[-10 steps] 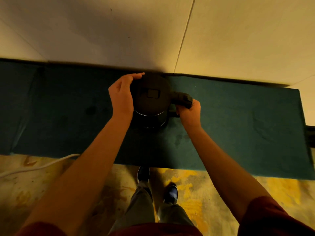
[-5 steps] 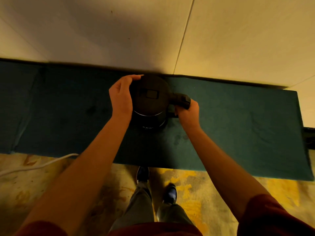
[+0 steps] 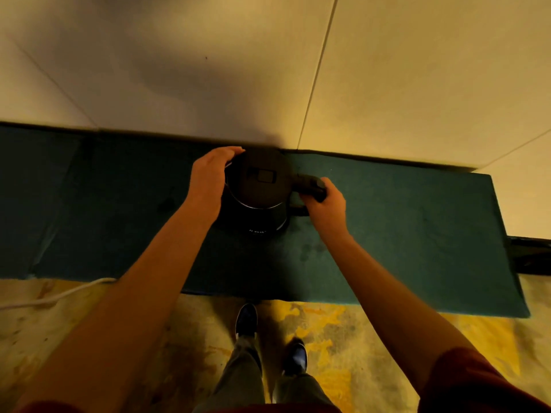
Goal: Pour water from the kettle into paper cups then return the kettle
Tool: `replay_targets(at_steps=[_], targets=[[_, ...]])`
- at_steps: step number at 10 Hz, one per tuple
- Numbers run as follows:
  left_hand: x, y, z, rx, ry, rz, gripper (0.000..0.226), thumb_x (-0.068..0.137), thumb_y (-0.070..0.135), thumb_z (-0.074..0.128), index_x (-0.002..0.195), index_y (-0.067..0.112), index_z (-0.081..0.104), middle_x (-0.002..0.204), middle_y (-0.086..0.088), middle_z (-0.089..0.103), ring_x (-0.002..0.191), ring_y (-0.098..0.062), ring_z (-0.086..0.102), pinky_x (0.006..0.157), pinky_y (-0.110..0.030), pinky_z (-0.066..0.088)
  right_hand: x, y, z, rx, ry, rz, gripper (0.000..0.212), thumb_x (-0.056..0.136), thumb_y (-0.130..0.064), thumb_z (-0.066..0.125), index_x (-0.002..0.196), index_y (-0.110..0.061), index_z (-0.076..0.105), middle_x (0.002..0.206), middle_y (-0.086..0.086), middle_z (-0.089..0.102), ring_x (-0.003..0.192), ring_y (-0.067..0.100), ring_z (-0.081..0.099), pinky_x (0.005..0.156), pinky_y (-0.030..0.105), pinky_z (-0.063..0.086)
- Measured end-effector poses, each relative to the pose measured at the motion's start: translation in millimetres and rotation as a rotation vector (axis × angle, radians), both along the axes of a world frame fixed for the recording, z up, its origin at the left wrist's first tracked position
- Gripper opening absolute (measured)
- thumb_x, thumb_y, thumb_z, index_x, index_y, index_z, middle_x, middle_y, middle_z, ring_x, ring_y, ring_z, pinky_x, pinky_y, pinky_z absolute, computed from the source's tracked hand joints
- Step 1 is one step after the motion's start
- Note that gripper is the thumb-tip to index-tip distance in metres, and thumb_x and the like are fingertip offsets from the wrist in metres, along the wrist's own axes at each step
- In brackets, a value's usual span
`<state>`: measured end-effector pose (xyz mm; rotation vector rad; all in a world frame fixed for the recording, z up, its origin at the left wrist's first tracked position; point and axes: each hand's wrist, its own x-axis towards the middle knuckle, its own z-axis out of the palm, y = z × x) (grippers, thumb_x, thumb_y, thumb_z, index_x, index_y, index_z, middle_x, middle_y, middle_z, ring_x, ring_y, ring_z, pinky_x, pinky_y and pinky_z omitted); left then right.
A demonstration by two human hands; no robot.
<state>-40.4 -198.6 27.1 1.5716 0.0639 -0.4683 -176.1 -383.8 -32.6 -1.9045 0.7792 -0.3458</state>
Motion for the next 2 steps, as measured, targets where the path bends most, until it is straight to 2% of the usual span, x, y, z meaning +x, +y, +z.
replay_targets(at_steps=[1,2], targets=[[0.8,6.7,8.0,0.076,-0.01,0.013,0.024,0.092,0.02,0.054,0.096,0.023,0.077,0.107,0.001,0.075,0.107,-0.015,0.067,0.098,-0.035,0.051,-6.6,1.4,8.6,-0.016,0.04,0.01,0.027,0.086,-0.006,0.073,0.107,-0.021,0.063,0.087,-0.014,0.063,0.079,-0.008,0.06,0.069,0.004,0.044],[-5.5,12.3,21.8,0.218,-0.148,0.038,0.02,0.094,0.019,0.052,0.09,0.026,0.071,0.092,0.01,0.068,0.088,-0.003,0.063,0.079,-0.02,0.047,-17.7,0.0,20.5,0.02,-0.047,0.039,0.033,0.086,-0.001,0.07,0.114,-0.017,0.066,0.104,-0.002,0.07,0.096,0.01,0.068,0.083,0.021,0.054]])
